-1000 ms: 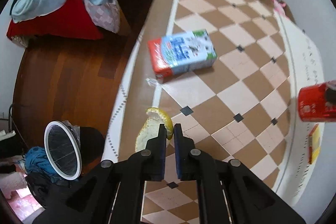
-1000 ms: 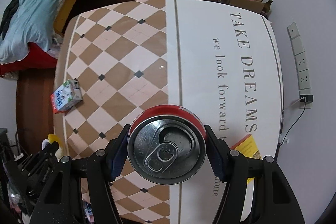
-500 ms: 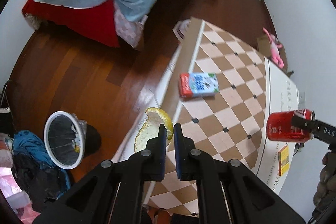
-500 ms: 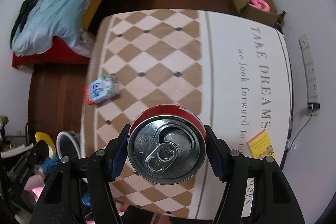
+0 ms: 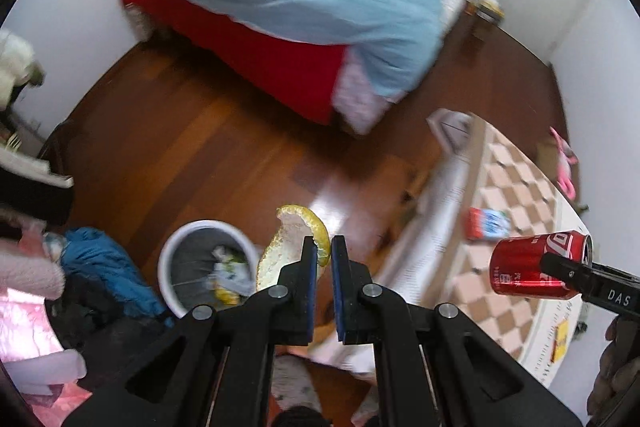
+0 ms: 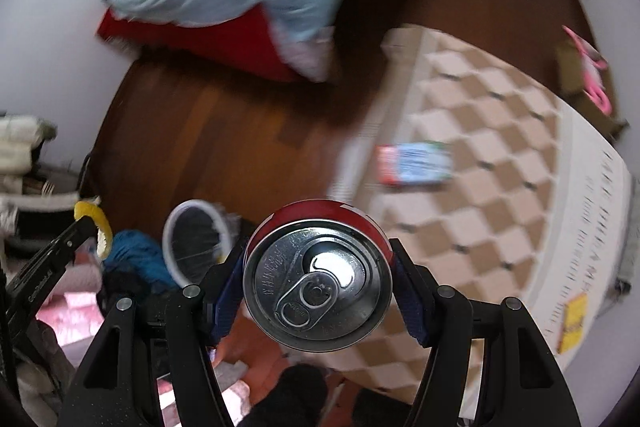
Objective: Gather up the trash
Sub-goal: 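Carry the lemon peel and red can over the trash bin with both tools, then open both tools to drop the lemon peel and red can into the bin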
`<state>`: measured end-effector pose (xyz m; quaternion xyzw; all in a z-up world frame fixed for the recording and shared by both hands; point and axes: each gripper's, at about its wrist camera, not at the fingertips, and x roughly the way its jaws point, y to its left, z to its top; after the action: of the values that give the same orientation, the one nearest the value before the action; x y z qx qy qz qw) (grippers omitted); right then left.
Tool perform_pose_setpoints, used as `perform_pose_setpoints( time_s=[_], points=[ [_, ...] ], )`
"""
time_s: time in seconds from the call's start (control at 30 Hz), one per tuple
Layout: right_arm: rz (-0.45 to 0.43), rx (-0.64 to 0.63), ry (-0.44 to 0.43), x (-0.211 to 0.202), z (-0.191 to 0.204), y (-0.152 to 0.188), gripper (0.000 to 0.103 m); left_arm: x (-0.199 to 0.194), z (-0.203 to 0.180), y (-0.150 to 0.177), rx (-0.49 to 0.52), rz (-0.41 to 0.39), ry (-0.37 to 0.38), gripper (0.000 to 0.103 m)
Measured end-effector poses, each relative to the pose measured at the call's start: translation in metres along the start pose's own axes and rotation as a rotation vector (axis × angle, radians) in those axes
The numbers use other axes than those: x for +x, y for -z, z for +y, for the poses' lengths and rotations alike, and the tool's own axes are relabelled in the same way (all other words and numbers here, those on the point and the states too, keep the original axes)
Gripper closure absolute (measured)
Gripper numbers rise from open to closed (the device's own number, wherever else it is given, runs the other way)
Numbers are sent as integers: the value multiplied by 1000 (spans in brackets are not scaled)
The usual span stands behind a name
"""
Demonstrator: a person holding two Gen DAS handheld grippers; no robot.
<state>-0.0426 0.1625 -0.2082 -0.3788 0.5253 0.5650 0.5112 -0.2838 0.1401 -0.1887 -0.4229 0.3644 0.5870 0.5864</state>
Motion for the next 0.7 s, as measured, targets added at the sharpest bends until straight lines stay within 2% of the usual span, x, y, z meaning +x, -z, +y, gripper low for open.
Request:
perform_pose_setpoints(
  time_s=[0.13, 0.2, 0.33, 0.37, 0.5, 0.63, 0.7],
  points=[
    [31, -86, -33, 31, 81, -2, 35, 5, 69, 4, -75, 11, -42, 99],
    [48, -132, -50, 54, 125, -2, 35, 16, 111, 9, -128, 34, -53, 99],
    [97, -196, -74, 108, 195, 3, 35, 52, 171, 24, -219, 89, -51, 99],
    [109, -211, -75, 125, 210, 5, 35, 63, 185, 29, -251, 105, -41, 99],
    [180, -234, -86, 201, 253, 16, 35, 123, 238, 46, -374, 195, 78, 98],
    [262, -220, -87, 270, 266, 27, 35, 186, 263, 56, -448, 296, 195, 97],
    [307, -197, -105, 303, 265, 31, 34, 207, 272, 60, -467, 333, 188, 92]
  ],
)
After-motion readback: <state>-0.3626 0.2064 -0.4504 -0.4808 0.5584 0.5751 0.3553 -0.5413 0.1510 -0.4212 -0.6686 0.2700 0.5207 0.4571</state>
